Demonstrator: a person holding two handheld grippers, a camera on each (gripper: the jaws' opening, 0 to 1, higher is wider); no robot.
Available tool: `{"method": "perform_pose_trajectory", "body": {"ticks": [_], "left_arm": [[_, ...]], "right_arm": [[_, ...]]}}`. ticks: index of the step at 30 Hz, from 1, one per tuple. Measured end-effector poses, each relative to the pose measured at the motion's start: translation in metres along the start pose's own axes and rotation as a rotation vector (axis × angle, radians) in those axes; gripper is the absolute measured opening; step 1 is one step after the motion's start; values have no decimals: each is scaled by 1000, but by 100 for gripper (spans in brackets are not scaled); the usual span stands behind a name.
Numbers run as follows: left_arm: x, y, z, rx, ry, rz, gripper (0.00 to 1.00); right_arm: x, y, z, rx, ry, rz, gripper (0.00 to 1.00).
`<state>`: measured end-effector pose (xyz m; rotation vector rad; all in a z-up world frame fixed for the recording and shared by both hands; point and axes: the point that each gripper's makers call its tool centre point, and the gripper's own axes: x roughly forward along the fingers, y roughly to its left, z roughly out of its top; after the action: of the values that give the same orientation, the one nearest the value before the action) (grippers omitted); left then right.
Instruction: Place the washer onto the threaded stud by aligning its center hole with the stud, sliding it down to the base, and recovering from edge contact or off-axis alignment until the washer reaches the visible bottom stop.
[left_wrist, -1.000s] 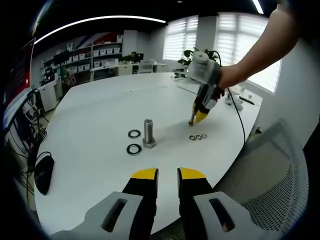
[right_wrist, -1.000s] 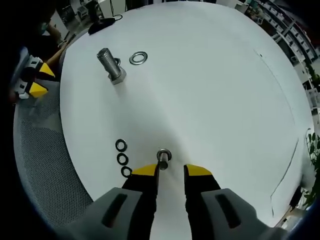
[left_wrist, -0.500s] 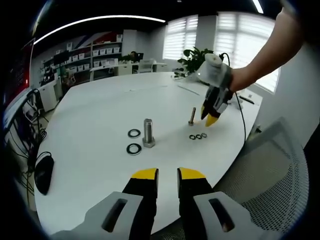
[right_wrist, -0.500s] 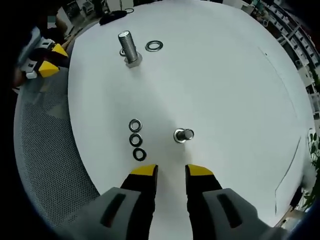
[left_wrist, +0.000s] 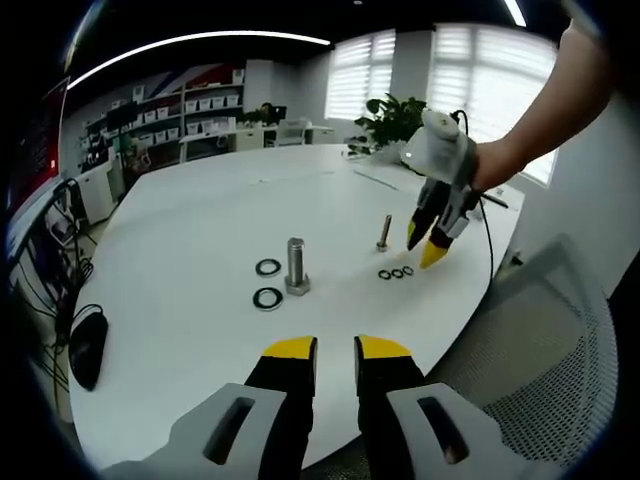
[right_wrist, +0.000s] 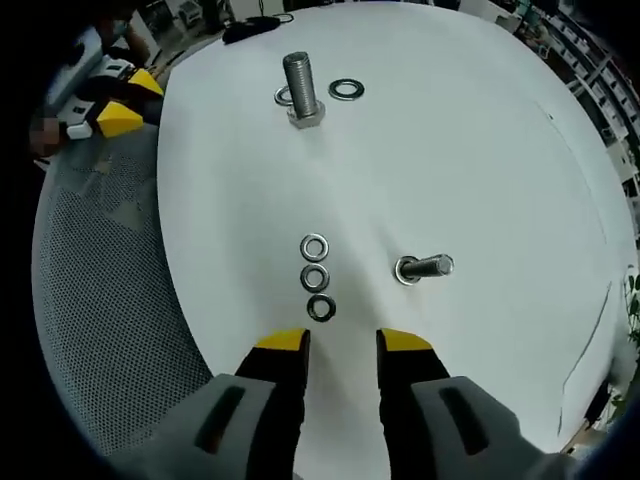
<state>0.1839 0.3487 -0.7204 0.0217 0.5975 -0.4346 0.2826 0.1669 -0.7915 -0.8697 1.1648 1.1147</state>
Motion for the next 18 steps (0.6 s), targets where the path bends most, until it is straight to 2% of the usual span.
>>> {"method": "perform_pose_trajectory", "body": {"ticks": [11, 18], "left_arm": [[1, 1, 0, 1, 1, 6, 13], [1, 1, 0, 1, 2, 5, 13]], "right_arm": [[10, 13, 9, -26, -7, 6, 29], [11, 11, 9, -9, -2, -7, 25]]}}
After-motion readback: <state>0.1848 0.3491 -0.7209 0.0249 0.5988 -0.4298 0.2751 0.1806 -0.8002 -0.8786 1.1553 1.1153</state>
